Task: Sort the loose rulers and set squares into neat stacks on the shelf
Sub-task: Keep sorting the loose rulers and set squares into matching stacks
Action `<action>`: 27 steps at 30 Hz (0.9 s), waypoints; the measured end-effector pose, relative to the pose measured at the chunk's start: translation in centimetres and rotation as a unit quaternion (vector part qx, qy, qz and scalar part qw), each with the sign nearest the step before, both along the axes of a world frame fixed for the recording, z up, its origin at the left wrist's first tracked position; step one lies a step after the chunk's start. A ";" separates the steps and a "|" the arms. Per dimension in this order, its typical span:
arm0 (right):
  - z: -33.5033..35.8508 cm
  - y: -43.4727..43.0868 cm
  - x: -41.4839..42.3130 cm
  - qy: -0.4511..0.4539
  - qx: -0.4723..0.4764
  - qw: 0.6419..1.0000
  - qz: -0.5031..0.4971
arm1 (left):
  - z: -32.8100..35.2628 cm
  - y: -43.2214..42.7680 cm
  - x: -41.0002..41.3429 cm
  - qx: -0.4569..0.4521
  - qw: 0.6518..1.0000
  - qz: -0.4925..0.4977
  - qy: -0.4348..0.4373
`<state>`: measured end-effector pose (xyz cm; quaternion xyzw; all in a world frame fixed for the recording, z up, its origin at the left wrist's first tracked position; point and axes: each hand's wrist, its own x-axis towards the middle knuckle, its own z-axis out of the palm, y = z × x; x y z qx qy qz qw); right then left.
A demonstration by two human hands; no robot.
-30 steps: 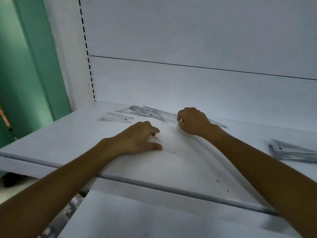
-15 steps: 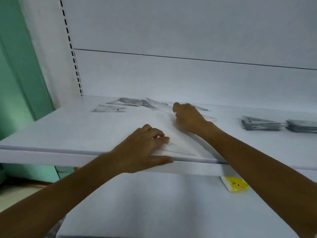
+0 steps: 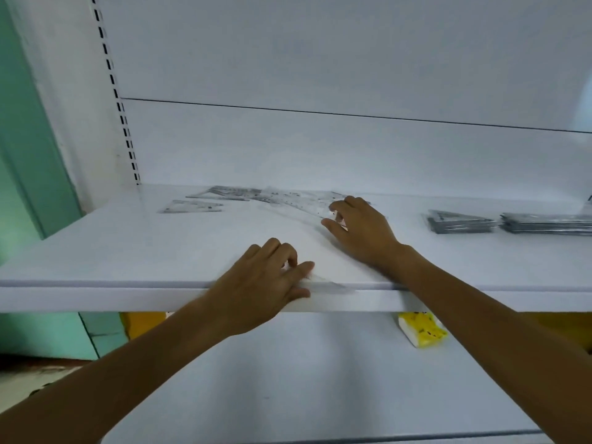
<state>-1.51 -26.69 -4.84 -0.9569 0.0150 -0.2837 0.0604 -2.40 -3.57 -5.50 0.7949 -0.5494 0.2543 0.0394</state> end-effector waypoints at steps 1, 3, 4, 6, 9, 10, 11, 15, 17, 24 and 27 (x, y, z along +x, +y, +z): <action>-0.1 -0.3 -0.3 0.000 0.005 1.000 0.010 | 0.2 -0.1 -0.1 -0.029 0.999 -0.008 0.021; -0.1 -0.8 -1.0 0.002 0.022 0.999 0.026 | 0.8 -0.6 -0.1 -0.077 0.996 -0.008 0.047; 0.0 -1.1 -1.3 0.000 0.027 0.999 0.028 | 1.2 -1.1 -0.1 -0.089 0.995 -0.006 0.052; 0.3 -1.8 -2.2 -0.013 0.031 0.999 0.026 | 2.0 -2.6 0.1 -0.093 0.992 0.003 0.091; 0.8 -3.5 -4.0 -0.035 0.022 0.999 0.003 | 2.4 -5.1 0.9 -0.061 0.990 0.029 0.126; 1.0 -4.4 -4.8 -0.033 0.020 0.999 -0.013 | 2.5 -6.0 1.0 -0.057 0.990 0.022 0.127; 1.1 -5.5 -5.5 -0.027 0.020 0.999 -0.031 | 2.7 -7.0 1.0 -0.056 0.990 0.013 0.129; 1.0 -10.5 -9.1 -0.002 0.041 0.995 -0.093 | 3.2 -11.8 0.8 -0.033 0.991 -0.012 0.132; 0.8 -13.4 -10.8 -0.001 0.050 0.992 -0.115 | 3.3 -14.5 0.2 -0.039 0.990 -0.023 0.136; 0.8 -23.8 -15.9 -0.015 0.068 0.988 -0.137 | 3.2 -25.5 -2.8 -0.035 0.990 -0.047 0.126; 1.4 -29.0 -18.4 -0.007 0.051 0.991 -0.121 | 3.2 -30.9 -4.2 -0.040 0.988 -0.044 0.139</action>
